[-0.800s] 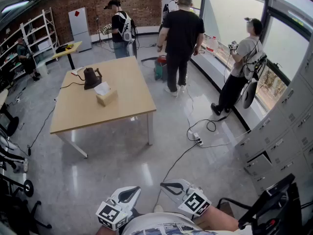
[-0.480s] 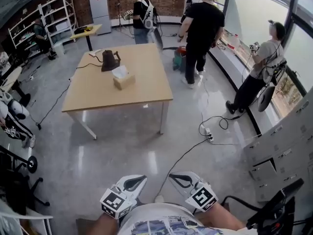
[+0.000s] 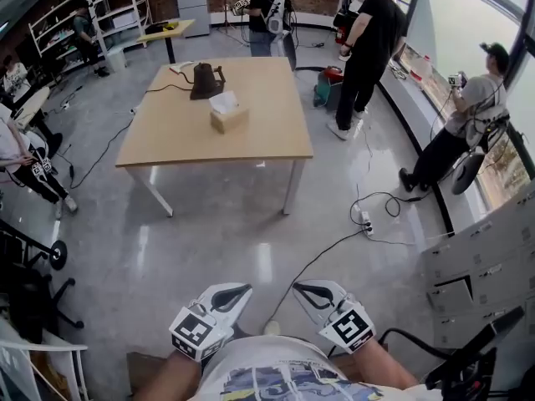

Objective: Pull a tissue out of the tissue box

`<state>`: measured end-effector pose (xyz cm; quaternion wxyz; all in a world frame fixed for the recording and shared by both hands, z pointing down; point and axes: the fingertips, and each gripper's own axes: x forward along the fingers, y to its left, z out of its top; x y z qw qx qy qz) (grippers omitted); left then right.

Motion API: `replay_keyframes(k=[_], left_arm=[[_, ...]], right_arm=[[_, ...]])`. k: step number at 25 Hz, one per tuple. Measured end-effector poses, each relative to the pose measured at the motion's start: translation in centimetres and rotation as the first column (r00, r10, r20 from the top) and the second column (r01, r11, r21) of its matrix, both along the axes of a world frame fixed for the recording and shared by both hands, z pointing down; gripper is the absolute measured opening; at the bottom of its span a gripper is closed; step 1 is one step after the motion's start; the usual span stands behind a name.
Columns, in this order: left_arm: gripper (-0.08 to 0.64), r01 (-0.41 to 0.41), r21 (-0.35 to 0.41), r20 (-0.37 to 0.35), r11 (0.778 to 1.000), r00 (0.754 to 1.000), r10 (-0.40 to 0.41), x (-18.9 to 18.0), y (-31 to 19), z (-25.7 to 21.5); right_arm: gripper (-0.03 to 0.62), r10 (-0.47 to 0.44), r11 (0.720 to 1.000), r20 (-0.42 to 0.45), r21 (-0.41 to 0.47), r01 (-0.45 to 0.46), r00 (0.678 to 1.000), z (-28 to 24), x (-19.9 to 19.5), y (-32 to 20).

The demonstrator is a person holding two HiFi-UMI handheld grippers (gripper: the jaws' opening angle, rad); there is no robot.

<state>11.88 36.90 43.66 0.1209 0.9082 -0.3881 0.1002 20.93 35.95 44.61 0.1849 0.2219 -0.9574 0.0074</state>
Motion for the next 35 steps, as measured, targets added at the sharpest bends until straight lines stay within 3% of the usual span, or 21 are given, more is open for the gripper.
replay_keyframes(k=[12, 16, 29, 35], left_arm=[[0.005, 0.032, 0.005, -0.002, 0.999, 0.999, -0.032, -5.6, -3.7, -0.4], [0.005, 0.044, 0.005, -0.002, 0.999, 0.999, -0.044, -9.6, -5.8, -0.4], [0.005, -0.068, 0.018, -0.004, 0.997, 0.998, 0.069, -23.7, -13.6, -0.7], [0.005, -0.074, 0.005, -0.041, 0.997, 0.996, 0.074, -26.6, -15.7, 0.3]], right_arm=[[0.003, -0.016, 0.999, 0.006, -0.04, 0.017, 1.0, -0.7, -5.5, -3.9], [0.003, -0.032, 0.999, 0.003, -0.039, 0.032, 0.999, -0.7, -9.5, -6.1], [0.003, 0.054, 0.998, -0.012, -0.032, -0.055, 0.998, -1.7, -24.4, -13.8], [0.003, 0.067, 0.996, -0.04, -0.05, -0.069, 0.997, -1.1, -27.2, -15.0]])
